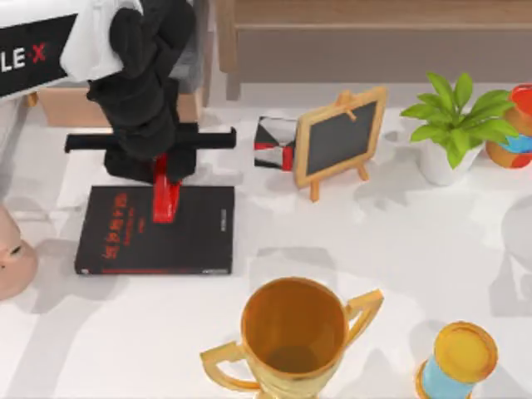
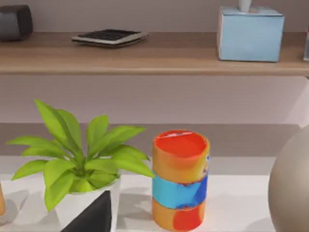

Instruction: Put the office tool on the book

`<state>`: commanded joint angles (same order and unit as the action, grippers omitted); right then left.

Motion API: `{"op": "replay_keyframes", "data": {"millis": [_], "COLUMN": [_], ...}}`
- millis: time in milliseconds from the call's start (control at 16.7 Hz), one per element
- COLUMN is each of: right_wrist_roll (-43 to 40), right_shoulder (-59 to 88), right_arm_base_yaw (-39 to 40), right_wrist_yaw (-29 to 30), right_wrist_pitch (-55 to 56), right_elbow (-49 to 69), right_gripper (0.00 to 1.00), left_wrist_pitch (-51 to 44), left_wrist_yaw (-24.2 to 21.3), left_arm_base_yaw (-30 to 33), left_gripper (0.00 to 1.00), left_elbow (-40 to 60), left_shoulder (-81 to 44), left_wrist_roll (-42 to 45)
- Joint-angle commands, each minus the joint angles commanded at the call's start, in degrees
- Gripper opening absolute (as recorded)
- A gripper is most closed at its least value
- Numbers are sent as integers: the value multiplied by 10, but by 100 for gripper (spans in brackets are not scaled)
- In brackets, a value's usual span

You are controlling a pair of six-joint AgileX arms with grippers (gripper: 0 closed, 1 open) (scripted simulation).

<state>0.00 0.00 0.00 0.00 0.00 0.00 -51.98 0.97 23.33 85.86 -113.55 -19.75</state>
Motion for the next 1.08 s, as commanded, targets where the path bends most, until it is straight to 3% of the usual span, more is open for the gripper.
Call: {"op": "replay_keyframes", "data": {"millis": [420,1080], "right_wrist_roll": [0,0], "right_shoulder": [0,0], "right_arm_base_yaw": [0,0], "right_wrist_yaw": [0,0], "right_wrist_pitch": [0,0], "right_elbow": [0,0], "right_gripper": [100,100], "left_wrist_pitch": [-5,-5], "left_wrist_yaw": [14,14], "left_arm_base_yaw": [-12,-12], "left_gripper": [0,83], "left_elbow": [-18,-18], "left_shoulder": [-21,-21], "left_wrist_roll": [-6,-6]}}
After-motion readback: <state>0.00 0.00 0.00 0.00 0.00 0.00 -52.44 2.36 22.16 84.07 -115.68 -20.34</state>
